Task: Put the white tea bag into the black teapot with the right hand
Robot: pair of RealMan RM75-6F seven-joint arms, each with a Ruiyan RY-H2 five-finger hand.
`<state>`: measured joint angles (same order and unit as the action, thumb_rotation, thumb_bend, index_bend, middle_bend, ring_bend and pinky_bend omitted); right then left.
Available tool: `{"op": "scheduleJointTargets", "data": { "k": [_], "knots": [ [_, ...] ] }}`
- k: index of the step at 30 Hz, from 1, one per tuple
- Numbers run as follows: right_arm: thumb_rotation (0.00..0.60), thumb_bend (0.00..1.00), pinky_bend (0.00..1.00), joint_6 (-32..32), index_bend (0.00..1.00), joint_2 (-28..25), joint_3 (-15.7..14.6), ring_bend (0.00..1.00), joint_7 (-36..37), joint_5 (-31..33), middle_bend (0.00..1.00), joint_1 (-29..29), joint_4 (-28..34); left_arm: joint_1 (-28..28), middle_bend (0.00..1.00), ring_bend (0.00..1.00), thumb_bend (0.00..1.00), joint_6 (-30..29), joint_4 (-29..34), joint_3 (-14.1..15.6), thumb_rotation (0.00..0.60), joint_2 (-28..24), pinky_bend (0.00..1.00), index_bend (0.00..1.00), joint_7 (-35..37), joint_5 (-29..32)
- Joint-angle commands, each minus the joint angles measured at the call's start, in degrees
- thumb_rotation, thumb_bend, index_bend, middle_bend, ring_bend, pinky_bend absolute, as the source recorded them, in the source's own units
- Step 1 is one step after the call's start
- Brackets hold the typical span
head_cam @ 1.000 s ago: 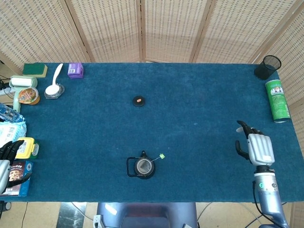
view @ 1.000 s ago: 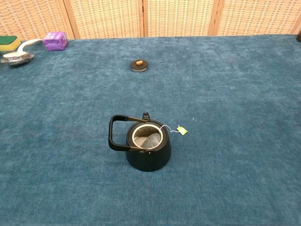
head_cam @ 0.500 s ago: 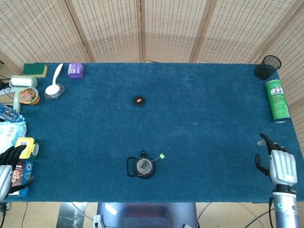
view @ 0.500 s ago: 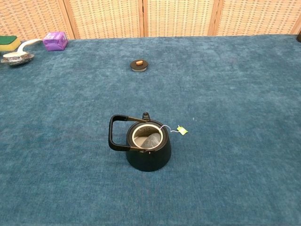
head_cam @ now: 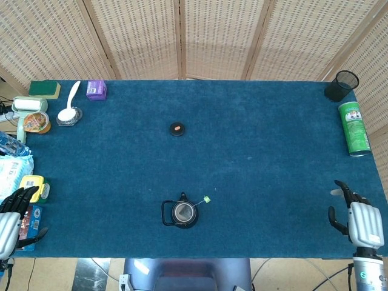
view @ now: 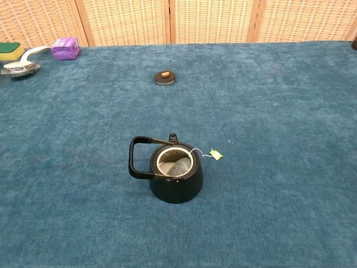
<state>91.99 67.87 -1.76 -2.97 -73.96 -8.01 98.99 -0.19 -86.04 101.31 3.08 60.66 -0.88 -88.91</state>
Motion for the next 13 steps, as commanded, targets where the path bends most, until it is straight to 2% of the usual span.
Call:
{"op": "scheduleJointTargets", "data": {
  "k": [1,13],
  "knots": [
    [0.6,0.53,0.36,-0.5,0.15,0.2,0.3,0.36,0.3,-0.5,0.35,0.4,-0.4,0.0,0.1,0.0,0.24,0.1,0.3,0.0,0.6,-0.2,0.09,0.0,-0.3,0.1],
    [0.6,0.53,0.35,-1.2,0.16,0.4,2.8,0.35,1.2,-1.6,0.35,2.1,-0.3,-1.3,0.1,0.0,0.24,1.4,0.3,-1.2,0.6,0.0,0.09,0.0,-0.8,0.7]
  ]
}}
